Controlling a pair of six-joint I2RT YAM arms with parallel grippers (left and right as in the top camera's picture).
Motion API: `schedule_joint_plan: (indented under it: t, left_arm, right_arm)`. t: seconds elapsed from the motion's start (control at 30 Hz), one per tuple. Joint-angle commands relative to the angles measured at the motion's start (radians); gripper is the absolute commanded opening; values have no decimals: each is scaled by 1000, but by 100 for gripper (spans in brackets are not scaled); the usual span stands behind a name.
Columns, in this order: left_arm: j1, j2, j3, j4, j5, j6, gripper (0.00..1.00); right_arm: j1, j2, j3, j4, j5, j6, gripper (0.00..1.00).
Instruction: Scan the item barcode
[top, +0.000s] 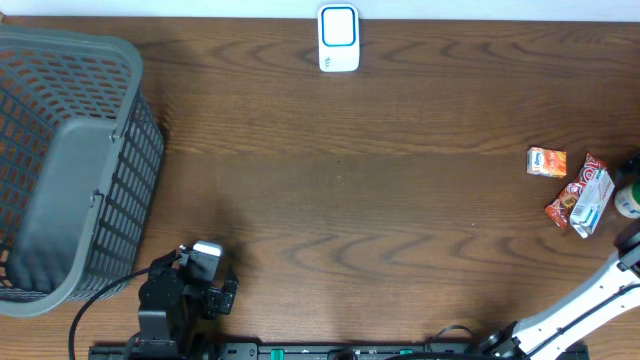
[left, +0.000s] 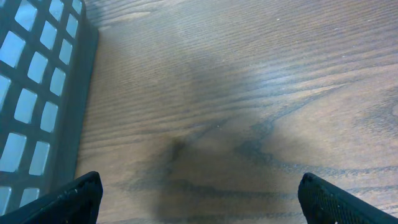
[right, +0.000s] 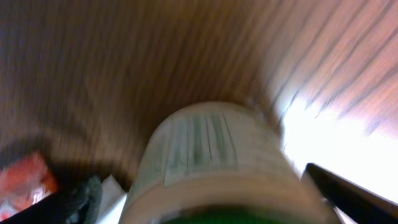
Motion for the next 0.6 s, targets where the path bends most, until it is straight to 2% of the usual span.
schedule_joint_plan:
  t: [0.0,0.23,0.27,0.57]
  left_arm:
    - [4,-5,-17,-44,6,2,98]
    - [4,-5,-17,-44,6,2,98]
    - [4,-5,-17,-44,6,2,98]
    - [4,-5,-17,-44,6,2,98]
  right_arm:
    - [-48,-32,82,-67,-230,19,99]
    - [-169,-203,280,-230,-262,150,99]
    - [-204,-303,288,-232,-311,210,99]
    - [-279,-706,288,-273,-734,543,99]
